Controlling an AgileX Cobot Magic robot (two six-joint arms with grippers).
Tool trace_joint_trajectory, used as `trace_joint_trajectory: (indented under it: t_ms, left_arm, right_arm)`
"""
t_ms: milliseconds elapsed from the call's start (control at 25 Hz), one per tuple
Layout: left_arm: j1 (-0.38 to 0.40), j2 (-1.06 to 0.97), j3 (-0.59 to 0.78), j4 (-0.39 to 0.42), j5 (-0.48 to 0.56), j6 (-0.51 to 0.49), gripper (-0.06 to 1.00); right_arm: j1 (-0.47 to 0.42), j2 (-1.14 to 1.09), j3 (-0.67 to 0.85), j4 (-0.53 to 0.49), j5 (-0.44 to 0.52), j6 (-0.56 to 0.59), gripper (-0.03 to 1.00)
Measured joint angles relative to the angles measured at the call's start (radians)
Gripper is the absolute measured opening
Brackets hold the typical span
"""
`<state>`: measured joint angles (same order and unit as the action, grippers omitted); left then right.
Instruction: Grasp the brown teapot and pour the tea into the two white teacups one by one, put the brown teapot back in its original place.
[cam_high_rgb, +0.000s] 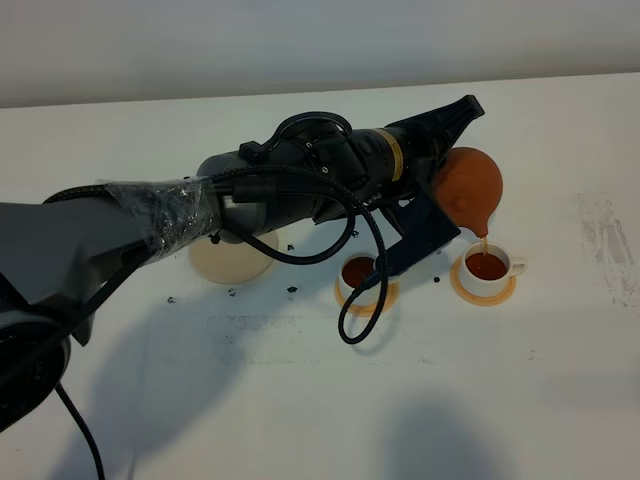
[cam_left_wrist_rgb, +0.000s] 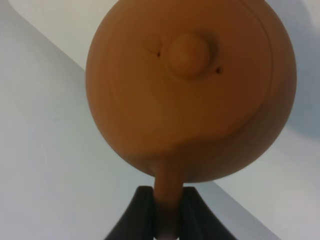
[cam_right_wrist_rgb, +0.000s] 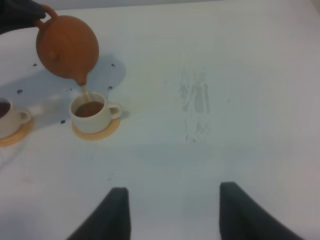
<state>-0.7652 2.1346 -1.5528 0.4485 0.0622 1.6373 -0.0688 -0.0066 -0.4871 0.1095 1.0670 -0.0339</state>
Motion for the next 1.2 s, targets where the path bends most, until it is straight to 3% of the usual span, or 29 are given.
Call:
trace_joint_trajectory:
  t_ms: [1200]
  left_arm:
    - [-0.016, 0.0, 0.0, 0.08, -0.023, 0.0, 0.11]
  right_arm:
    - [0.0, 0.0, 0.0, 0.0, 0.0, 0.0, 0.42]
